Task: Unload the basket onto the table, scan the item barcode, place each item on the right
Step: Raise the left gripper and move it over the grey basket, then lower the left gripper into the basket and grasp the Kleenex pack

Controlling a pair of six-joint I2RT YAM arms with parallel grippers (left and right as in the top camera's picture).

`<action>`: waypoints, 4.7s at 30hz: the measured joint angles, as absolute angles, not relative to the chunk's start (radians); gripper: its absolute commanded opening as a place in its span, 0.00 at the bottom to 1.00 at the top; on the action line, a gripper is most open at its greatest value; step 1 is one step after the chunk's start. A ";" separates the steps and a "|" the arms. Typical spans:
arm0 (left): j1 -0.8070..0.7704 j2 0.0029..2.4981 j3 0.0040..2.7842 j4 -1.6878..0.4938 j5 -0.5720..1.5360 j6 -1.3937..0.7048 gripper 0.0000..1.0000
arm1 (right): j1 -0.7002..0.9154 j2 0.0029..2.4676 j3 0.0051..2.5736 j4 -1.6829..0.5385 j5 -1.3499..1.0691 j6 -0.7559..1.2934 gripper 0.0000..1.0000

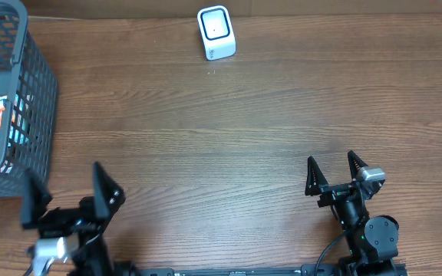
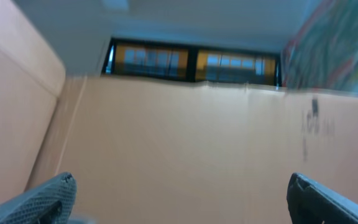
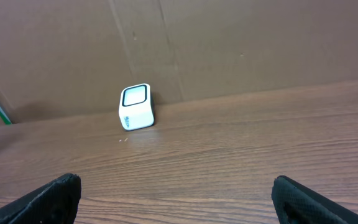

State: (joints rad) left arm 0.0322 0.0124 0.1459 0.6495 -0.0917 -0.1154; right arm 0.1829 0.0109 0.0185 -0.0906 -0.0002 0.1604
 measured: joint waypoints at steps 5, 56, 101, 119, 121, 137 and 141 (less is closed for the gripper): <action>0.032 0.012 0.323 0.633 -0.095 -0.121 1.00 | 0.183 0.011 0.019 -0.091 0.000 0.160 1.00; 0.192 1.375 2.023 -0.843 -0.055 0.047 1.00 | 0.183 0.011 0.019 -0.091 0.000 0.160 1.00; 0.762 2.075 2.056 -1.280 0.231 0.140 0.99 | 0.183 0.011 0.019 -0.090 0.000 0.160 1.00; 0.733 2.185 2.019 -1.241 0.228 0.177 1.00 | 0.183 0.011 0.019 -0.090 0.000 0.160 1.00; 0.733 2.185 2.001 -1.227 0.228 0.177 1.00 | 0.183 0.011 0.019 -0.090 0.000 0.160 1.00; 0.732 2.193 1.962 -1.188 0.220 0.184 1.00 | 0.183 0.011 0.019 -0.090 0.000 0.160 1.00; 0.727 2.193 1.961 -1.185 0.219 0.184 1.00 | 0.183 0.011 0.019 -0.090 0.000 0.160 1.00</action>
State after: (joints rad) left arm 0.7269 2.1933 1.9606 -1.1854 0.2192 0.1837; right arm 0.1829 0.0109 0.0185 -0.0898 -0.0002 0.1596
